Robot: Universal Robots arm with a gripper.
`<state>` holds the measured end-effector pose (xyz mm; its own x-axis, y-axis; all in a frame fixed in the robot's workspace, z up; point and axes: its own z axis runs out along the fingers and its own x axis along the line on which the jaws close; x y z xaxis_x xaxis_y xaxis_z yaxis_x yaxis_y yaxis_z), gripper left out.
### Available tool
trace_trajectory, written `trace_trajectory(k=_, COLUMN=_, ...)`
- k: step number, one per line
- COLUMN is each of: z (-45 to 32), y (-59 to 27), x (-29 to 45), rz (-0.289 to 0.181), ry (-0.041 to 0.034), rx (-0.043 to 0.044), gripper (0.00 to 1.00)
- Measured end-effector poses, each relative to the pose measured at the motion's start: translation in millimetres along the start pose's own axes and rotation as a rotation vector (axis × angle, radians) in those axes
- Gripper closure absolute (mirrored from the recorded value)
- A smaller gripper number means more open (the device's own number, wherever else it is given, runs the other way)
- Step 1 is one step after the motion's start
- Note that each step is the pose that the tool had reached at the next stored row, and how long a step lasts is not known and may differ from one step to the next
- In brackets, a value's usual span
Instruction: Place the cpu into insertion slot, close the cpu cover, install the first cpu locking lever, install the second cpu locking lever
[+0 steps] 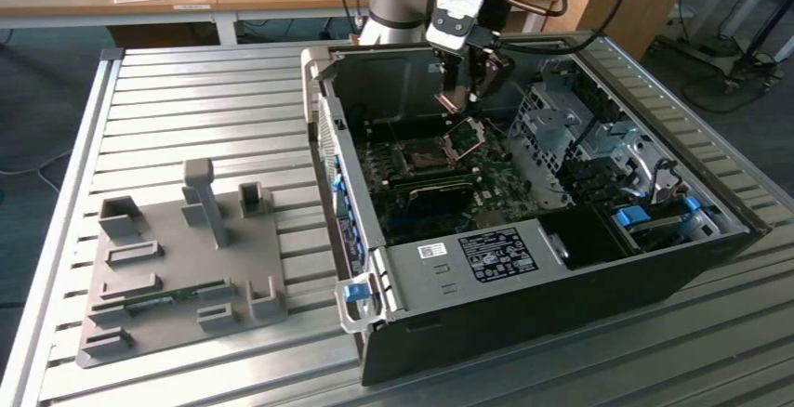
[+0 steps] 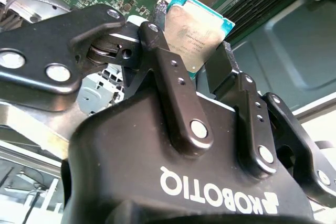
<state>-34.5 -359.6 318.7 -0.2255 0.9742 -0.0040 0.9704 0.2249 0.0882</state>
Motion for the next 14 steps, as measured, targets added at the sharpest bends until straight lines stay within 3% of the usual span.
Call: trace_trajectory(k=14, z=0.2, y=0.0, x=0.0, rz=0.181, ry=-0.0159, rx=0.0008, gripper=0.46)
